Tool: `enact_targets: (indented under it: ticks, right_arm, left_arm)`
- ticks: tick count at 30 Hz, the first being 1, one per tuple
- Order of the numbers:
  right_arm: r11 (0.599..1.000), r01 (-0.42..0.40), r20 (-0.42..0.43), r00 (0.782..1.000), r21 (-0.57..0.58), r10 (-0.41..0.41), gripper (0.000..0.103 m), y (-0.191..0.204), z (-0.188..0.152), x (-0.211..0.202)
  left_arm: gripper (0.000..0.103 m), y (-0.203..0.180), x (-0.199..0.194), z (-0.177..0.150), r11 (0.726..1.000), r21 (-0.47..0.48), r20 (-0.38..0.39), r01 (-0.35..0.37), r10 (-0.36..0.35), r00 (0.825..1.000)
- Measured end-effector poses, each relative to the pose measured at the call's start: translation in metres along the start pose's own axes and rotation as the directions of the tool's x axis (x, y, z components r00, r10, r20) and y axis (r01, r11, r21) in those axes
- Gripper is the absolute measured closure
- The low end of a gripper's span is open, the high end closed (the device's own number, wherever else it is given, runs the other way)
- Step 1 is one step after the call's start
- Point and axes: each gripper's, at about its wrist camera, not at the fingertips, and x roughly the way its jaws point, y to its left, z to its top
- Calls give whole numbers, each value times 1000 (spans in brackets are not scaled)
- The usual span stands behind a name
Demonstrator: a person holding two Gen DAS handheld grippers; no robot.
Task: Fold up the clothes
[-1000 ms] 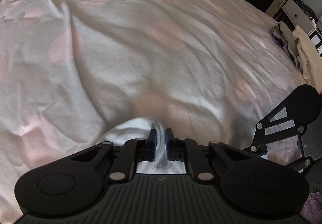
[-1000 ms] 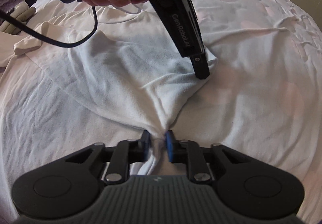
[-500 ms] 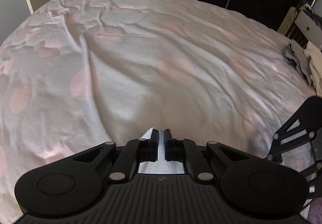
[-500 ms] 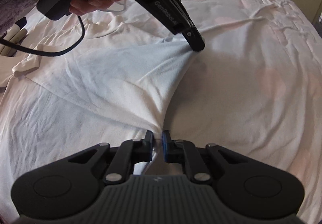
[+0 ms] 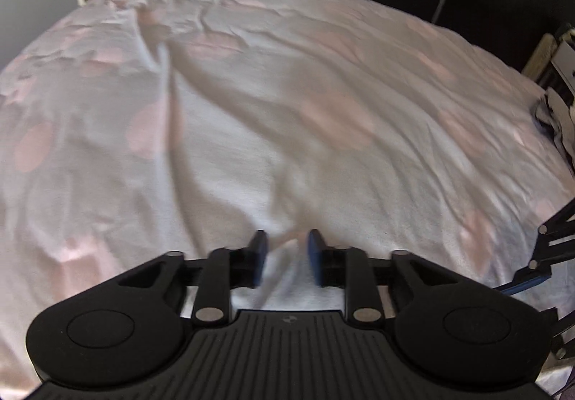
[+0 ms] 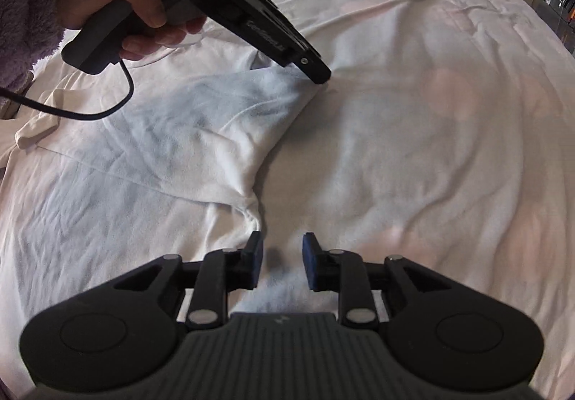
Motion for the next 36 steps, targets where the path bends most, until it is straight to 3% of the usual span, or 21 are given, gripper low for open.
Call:
enact_targets:
  ticks: [5, 7, 10, 15, 19, 26, 28, 29, 32, 36]
  right_arm:
    - [999, -40, 34, 999, -12, 40, 79, 13, -5, -5]
    - [998, -55, 36, 998, 7, 55, 88, 9, -4, -1]
    - [1000, -25, 29, 999, -12, 25, 88, 21, -4, 4]
    - [1000, -21, 41, 999, -8, 21, 84, 45, -4, 5]
    - [999, -31, 65, 997, 29, 29, 83, 76, -14, 2]
    - [993, -47, 112, 993, 110, 35, 80, 132, -31, 13]
    - [993, -36, 111, 994, 114, 23, 69, 144, -30, 22]
    - [994, -23, 105, 994, 103, 12, 69, 150, -29, 27]
    - [999, 53, 62, 997, 7, -53, 69, 167, -21, 40]
    - [997, 73, 97, 993, -2, -72, 68, 170, -16, 48]
  left_arm:
    - [65, 14, -60, -22, 997, -63, 36, -45, 48, 998]
    - [65, 19, -90, -39, 993, -73, 32, -90, 93, 995]
    - [65, 26, -138, -69, 981, -101, 19, -166, 168, 986]
    - [65, 35, -219, -149, 923, -212, -31, -321, 322, 946]
    - [61, 32, -257, -213, 869, -277, -56, -410, 411, 910]
    - [58, 1, -259, -274, 843, -307, -46, -442, 451, 891]
    - [56, -6, -251, -284, 836, -299, -60, -460, 465, 883]
    - [56, -9, -246, -290, 833, -289, -72, -472, 473, 878]
    - [55, -17, -229, -300, 826, -203, -117, -525, 512, 851]
    - [54, -27, -204, -310, 806, -44, -157, -590, 578, 801]
